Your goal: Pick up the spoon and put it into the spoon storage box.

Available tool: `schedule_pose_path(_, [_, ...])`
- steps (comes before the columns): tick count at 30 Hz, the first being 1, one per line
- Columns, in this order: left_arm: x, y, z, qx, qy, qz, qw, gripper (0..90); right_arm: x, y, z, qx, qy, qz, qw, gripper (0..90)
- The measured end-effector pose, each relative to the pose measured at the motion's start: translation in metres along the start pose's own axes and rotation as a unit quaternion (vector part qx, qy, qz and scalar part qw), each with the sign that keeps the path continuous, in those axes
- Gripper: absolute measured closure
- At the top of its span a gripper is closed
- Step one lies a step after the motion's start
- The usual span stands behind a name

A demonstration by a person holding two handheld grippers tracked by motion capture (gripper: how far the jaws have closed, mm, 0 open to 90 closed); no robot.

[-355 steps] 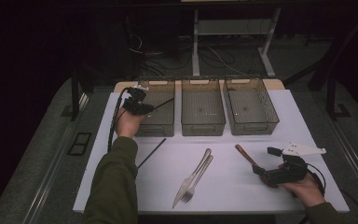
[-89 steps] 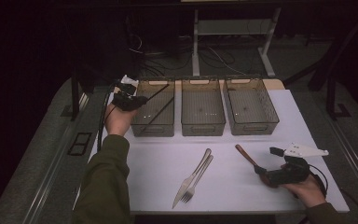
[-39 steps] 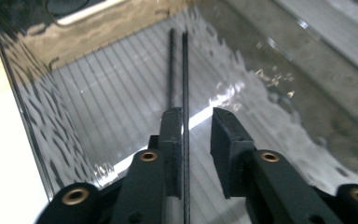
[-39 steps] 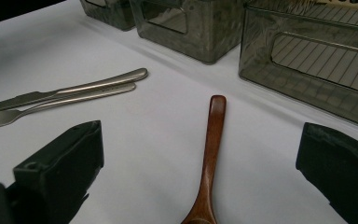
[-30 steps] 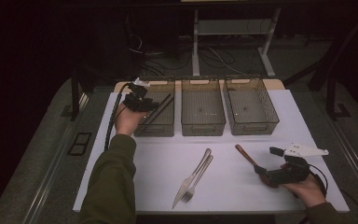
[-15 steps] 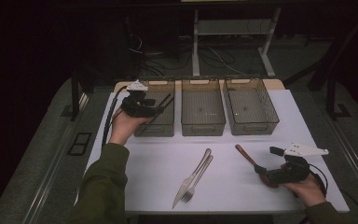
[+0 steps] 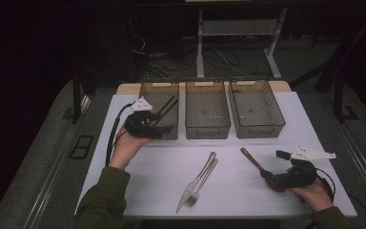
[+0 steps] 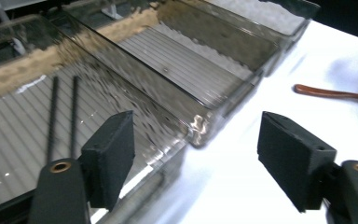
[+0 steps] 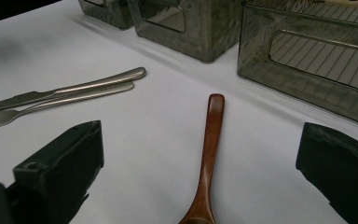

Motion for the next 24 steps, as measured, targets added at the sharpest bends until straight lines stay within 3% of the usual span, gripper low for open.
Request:
schedule_pose_path(5, [0.019, 0.001, 0.016, 0.002, -0.001, 0.006, 1.0000, 20.7, 0.000, 0.001, 0.001, 0.000, 0.001, 0.000, 1.0000, 0.2])
schedule_pose_path(15, [0.042, 0.019, 0.041, 0.018, -0.002, -0.028, 0.9995, 12.6, 0.000, 0.001, 0.001, -0.001, 0.001, 0.002, 1.0000, 0.2])
schedule_pose_path(24, [0.059, 0.029, 0.062, 0.035, 0.005, -0.018, 0.9992, 4.2, 0.000, 0.002, 0.001, -0.001, -0.002, 0.002, 1.0000, 0.2])
Point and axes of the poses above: each handheld gripper's, and its own axes: y roughly backward along the jaws, z roughly out of its underside, x roughly to its right, the point moved 3 cm from there along -y, roughly forward along the jaws, and after that the axes turned 15 degrees about -y, right-handed, at the moved point
